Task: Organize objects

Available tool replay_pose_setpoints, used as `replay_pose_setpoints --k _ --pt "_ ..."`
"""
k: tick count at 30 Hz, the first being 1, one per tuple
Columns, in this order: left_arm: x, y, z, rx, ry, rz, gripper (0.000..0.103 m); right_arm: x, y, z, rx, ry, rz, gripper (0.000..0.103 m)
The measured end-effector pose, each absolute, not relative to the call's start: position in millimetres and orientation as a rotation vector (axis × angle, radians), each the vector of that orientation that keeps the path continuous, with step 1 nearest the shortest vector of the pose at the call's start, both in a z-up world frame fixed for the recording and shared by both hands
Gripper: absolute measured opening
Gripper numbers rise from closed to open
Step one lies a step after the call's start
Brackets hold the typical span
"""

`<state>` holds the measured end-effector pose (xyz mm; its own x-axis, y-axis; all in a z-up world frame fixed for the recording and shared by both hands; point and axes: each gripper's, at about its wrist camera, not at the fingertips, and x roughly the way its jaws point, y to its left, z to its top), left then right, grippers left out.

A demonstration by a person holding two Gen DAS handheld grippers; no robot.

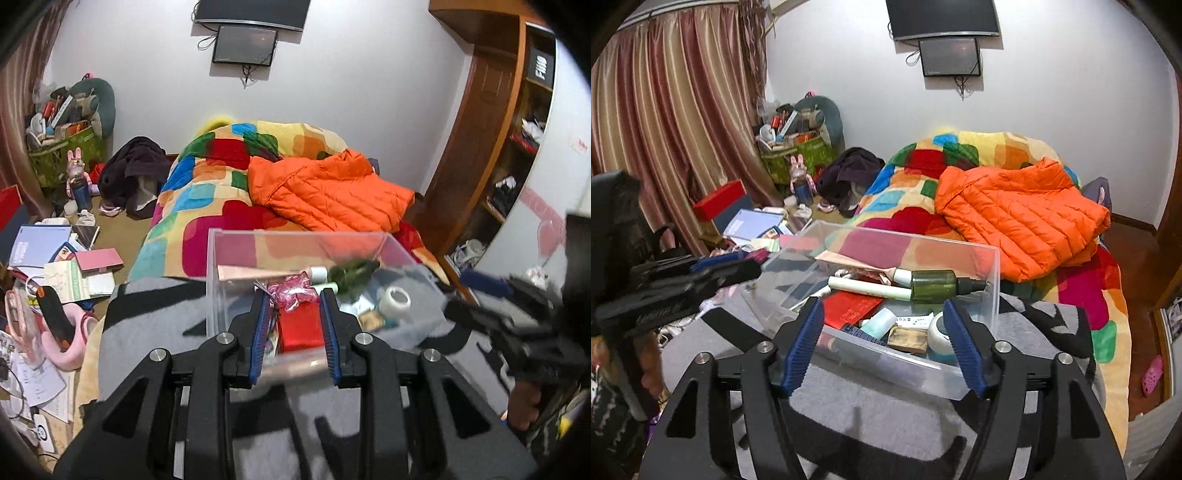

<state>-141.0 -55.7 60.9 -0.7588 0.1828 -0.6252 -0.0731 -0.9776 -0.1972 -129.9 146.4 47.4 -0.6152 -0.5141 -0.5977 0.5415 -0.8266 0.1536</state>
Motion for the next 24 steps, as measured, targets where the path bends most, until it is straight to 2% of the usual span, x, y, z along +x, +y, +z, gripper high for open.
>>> replay_pose_setpoints --k 9,16,19,21,24 --pt "-164 -51 32 -1.166 -0.249 2.758 0.028 -136 157 33 0.926 0.006 -2.409 0.069" --pt "-147 -43 25 -1.178 -0.188 2.766 0.036 -138 158 25 0.962 -0.004 -2.410 0.069" --pt "-134 -40 37 -1.108 -0.161 2.804 0.046 -135 158 30 0.943 -0.005 -2.419 0.069" --pt "-121 -37 48 -1.031 -0.138 2.849 0.061 -130 159 35 0.925 0.002 -2.436 0.069" --pt "-106 -33 58 -0.953 -0.117 2.888 0.074 -121 158 40 0.894 0.018 -2.455 0.069"
